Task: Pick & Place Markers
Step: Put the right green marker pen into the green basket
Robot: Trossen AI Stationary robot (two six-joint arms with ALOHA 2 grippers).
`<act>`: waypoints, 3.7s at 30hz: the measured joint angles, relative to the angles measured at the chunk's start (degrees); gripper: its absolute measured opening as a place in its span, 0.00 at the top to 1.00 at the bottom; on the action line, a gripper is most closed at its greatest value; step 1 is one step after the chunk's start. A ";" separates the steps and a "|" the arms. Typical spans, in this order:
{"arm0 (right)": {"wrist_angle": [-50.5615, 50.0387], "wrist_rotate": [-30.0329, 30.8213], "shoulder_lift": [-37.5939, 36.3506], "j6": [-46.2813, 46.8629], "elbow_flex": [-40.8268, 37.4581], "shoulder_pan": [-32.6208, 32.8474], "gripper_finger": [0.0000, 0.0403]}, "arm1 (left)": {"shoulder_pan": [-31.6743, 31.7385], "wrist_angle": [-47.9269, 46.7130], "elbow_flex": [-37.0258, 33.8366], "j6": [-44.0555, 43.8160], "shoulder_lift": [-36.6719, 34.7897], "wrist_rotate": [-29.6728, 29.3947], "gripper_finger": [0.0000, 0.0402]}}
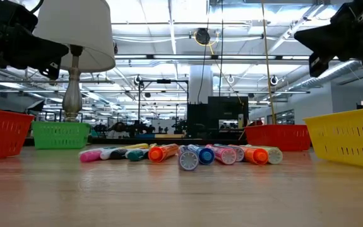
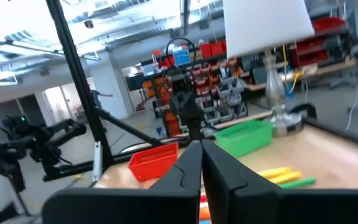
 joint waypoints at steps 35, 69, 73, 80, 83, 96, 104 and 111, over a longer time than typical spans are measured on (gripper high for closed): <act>-26.17 16.85 75.25 10.54 49.10 8.68 0.45 | 0.00 0.25 -0.01 -0.02 0.01 0.02 0.92; -40.66 10.40 87.84 17.22 48.88 -4.88 0.48 | -0.01 0.40 -0.01 0.00 0.00 0.02 0.92; -39.12 10.52 87.84 16.27 47.76 -5.07 0.48 | -0.01 0.40 -0.01 0.01 0.01 0.02 0.92; -35.38 10.39 87.84 16.67 44.10 -5.03 0.48 | 0.01 0.40 -0.01 0.00 0.01 0.02 0.92; -33.80 10.48 87.63 17.44 42.78 -5.03 0.48 | -0.01 0.40 -0.01 -0.01 0.01 0.00 0.92; -29.24 13.59 87.80 19.96 41.54 -5.32 0.48 | 0.02 0.39 -0.01 0.00 0.01 0.00 0.92; -25.03 15.60 87.97 19.79 41.46 -6.00 0.48 | 0.01 0.39 -0.01 -0.01 0.01 0.01 0.92; -24.52 15.47 91.65 19.88 41.72 -7.32 0.48 | 0.00 0.39 -0.01 0.01 -0.02 0.01 0.92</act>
